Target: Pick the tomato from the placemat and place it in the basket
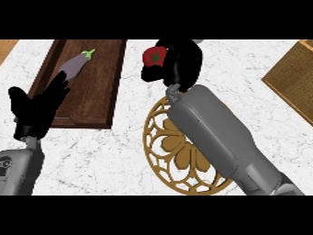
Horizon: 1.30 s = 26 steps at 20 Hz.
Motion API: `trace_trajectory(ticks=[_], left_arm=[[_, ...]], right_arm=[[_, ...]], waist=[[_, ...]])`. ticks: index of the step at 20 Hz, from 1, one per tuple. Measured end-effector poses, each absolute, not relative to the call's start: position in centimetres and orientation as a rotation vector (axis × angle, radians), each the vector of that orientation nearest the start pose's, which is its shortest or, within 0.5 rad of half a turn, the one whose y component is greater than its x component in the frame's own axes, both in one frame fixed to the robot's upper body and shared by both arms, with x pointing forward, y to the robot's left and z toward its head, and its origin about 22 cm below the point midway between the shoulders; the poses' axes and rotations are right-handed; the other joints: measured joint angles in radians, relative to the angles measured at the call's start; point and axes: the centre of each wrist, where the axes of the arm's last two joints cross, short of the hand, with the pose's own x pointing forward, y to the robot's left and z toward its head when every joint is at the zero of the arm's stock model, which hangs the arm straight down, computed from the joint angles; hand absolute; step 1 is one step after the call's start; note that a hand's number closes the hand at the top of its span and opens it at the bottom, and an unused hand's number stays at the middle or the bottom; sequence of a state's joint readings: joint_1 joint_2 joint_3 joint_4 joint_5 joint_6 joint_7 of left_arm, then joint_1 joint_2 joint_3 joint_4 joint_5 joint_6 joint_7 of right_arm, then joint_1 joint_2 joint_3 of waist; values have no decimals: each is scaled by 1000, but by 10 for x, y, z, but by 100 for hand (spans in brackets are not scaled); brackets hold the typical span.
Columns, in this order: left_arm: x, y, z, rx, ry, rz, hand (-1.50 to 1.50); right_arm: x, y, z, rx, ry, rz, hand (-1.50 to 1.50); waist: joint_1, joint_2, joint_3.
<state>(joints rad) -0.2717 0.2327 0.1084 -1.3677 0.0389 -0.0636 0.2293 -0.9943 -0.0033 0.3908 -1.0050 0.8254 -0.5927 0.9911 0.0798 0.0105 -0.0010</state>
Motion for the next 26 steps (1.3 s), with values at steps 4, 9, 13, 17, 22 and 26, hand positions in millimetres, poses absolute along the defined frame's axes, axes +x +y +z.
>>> trace_trajectory(ticks=[4,9,13,17,22,26], left_arm=[[306,298,39,154,-1391,-122,0],[301,306,36,173,-1390,-105,0],[301,311,37,180,-1390,-98,0],[304,310,42,178,-1389,-94,0],[303,306,40,178,-1391,-95,0],[297,313,39,178,-1388,-101,0]], right_arm=[[384,-4,179,-1016,-1543,243,150],[401,2,213,-1109,-1538,195,150],[415,-6,237,-1177,-1527,140,150],[434,-29,267,-1245,-1503,68,150],[450,-57,287,-1333,-1461,5,150],[464,-95,292,-1428,-1373,-28,150]], waist=[[-20,-5,-1],[-43,-8,-1],[-54,-7,0],[-53,-4,-1],[-54,-4,0],[-56,-5,0]])
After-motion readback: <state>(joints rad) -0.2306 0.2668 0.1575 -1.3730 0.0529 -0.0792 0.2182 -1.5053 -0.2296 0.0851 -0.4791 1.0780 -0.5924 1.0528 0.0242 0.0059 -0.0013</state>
